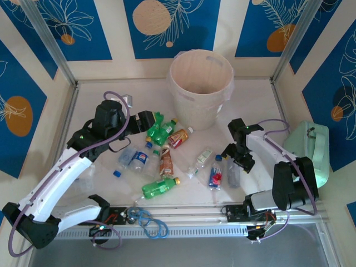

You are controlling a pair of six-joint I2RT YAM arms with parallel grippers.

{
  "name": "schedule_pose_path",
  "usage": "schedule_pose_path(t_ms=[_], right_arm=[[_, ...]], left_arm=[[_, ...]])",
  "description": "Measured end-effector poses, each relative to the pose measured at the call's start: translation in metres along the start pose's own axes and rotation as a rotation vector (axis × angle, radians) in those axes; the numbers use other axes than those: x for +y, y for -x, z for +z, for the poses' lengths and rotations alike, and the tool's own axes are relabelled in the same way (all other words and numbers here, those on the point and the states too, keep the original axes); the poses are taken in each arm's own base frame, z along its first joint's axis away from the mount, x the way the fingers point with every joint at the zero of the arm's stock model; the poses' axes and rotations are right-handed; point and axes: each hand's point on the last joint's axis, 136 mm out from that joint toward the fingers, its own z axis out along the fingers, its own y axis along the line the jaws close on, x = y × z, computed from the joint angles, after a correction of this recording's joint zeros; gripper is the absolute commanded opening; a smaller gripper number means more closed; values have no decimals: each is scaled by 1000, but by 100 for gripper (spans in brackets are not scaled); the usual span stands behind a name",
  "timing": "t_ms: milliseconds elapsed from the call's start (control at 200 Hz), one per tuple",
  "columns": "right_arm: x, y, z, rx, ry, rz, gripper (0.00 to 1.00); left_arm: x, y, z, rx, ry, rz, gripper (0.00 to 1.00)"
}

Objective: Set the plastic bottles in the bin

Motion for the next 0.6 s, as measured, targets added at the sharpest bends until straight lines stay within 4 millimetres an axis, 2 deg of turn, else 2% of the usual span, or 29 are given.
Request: schedule_pose_path(t_ms=[440, 600], right_arm=[[-1, 9, 32, 63, -74, -38, 71], [2, 12, 33, 59, -70, -50, 68]], left_arm=[[6, -8, 5, 23, 11, -22, 80], [6, -9, 5, 24, 11, -22, 80]])
